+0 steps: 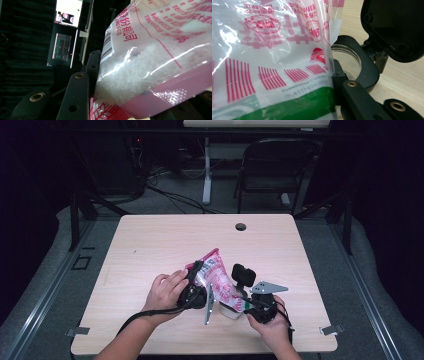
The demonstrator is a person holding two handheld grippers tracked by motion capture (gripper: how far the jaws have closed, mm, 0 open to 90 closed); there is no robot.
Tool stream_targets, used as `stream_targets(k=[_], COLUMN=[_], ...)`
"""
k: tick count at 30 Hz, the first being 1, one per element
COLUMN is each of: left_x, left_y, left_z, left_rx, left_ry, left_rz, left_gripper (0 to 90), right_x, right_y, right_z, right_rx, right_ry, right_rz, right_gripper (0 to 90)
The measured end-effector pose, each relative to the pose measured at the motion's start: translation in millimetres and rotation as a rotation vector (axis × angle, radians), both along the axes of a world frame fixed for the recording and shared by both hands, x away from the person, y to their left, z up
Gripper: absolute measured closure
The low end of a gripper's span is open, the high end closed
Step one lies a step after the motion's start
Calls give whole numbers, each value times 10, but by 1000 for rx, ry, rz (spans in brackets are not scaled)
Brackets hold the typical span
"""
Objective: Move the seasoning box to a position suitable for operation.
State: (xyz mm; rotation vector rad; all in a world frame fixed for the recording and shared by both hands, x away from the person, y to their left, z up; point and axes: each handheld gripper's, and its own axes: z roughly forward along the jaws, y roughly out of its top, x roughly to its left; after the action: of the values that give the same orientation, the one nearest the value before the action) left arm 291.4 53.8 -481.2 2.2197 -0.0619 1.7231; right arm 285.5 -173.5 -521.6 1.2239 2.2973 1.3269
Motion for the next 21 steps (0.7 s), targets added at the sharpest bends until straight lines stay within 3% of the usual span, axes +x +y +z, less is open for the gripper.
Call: stream_targets(k=[21], left_x=[-11], left_y=[-19], left_z=[29], left_rx=[6], left_ry=[-10], left_rz=[-5], left_gripper=[668], right_x=[0], right_y=[3], right_z=[-3], right_rx=[1], right_ry=[-4], right_rz=[-2], right_gripper=[894])
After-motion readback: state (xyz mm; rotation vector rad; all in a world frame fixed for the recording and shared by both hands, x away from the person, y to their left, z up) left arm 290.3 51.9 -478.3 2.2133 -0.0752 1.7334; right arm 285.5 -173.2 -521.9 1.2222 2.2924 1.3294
